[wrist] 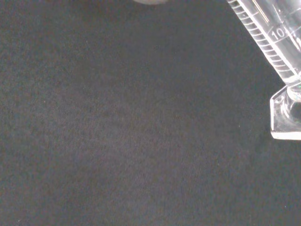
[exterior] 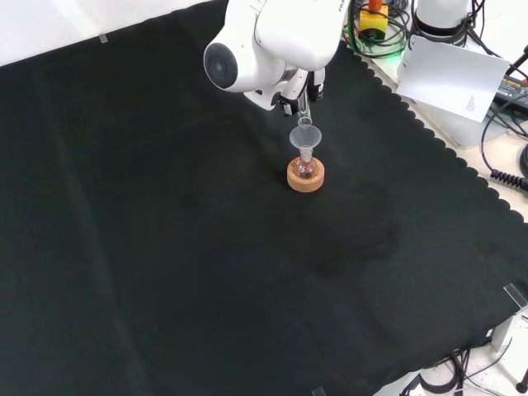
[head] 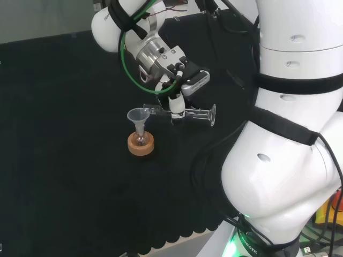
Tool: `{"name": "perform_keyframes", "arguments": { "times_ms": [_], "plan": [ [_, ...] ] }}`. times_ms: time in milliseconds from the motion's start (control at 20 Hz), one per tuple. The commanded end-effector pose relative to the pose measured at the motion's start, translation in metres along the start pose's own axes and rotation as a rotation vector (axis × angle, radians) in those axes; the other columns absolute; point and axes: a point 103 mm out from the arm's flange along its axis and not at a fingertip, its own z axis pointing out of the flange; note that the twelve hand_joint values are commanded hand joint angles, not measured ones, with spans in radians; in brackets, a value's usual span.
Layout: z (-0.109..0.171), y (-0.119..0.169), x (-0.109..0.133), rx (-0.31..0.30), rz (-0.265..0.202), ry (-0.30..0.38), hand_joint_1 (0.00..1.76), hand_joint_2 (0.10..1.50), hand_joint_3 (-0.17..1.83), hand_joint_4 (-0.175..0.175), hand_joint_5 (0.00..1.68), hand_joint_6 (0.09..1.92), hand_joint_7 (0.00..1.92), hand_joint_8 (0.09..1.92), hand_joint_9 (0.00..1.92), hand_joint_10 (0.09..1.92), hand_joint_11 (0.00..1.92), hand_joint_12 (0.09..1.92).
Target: Pour the water from the graduated cylinder into the round-bottom flask.
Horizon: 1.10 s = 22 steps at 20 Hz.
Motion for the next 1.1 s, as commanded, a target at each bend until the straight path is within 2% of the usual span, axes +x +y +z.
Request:
{"name": "perform_keyframes", "arguments": {
  "times_ms": [50,1100],
  "plan": [
    [-0.0017,-0.0001,-0.0007,0.029,0.020,0.000,1.15,1.14,-0.02,-0.175,0.97,1.04,1.41,0.14,1.54,0.09,1.42,0.61],
    [-0.0072,-0.0048,0.0020,0.091,0.069,-0.030,1.15,1.14,-0.02,-0.175,0.97,1.04,1.41,0.14,1.54,0.09,1.43,0.60]
  ]
}}
